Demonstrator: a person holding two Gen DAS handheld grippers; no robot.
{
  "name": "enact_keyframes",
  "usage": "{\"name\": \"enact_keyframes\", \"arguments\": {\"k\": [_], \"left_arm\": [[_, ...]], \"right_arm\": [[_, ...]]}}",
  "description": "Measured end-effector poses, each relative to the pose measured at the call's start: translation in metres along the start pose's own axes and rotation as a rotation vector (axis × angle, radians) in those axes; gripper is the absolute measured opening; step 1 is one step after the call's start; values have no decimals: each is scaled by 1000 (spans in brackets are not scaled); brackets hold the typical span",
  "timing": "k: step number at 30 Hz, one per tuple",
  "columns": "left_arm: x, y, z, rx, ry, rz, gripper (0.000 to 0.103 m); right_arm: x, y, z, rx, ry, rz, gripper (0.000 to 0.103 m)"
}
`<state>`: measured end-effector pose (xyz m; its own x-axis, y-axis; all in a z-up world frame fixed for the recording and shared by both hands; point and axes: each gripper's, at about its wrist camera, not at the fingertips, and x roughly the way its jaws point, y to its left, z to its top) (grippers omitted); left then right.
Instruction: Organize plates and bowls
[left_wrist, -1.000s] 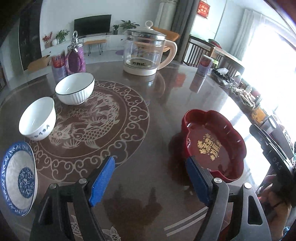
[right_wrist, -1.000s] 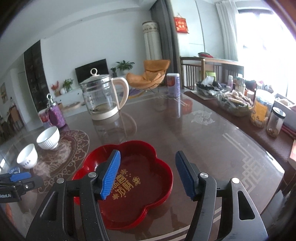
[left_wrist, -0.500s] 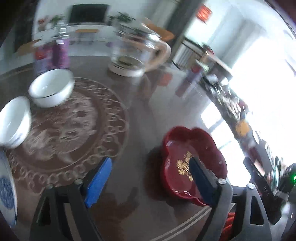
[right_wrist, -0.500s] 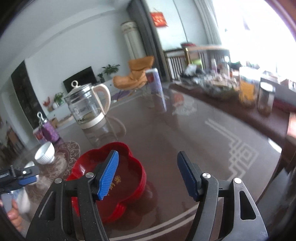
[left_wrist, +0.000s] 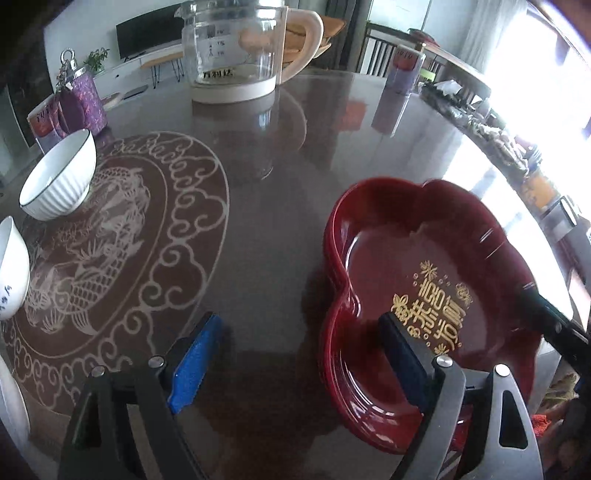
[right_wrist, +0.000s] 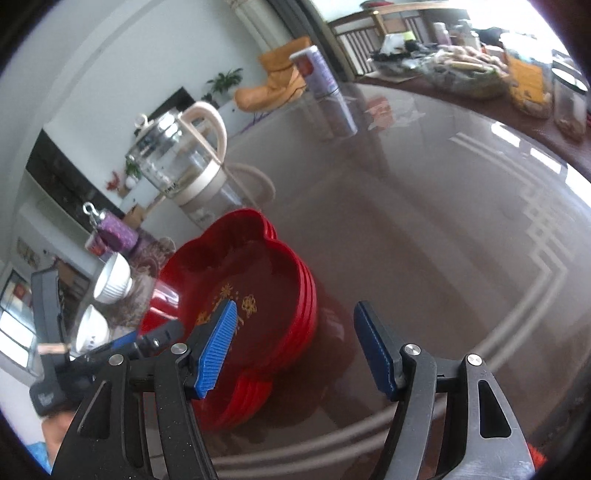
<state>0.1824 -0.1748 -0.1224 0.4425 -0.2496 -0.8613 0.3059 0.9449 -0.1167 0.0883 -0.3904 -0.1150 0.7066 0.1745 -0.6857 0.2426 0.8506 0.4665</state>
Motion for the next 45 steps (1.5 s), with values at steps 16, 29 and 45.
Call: {"name": "enact_keyframes", "arguments": {"k": [16, 29, 45], "left_arm": [[-25, 18, -3, -68, -79, -164, 25], [12, 71, 83, -135, -135, -69, 25], [-19, 86, 76, -125, -302, 77, 91]], "right_arm": [[14, 32, -5, -85, 43, -52, 31], [103, 91, 73, -137, 49, -17, 30], [93, 106, 68, -260, -69, -107, 70]]}}
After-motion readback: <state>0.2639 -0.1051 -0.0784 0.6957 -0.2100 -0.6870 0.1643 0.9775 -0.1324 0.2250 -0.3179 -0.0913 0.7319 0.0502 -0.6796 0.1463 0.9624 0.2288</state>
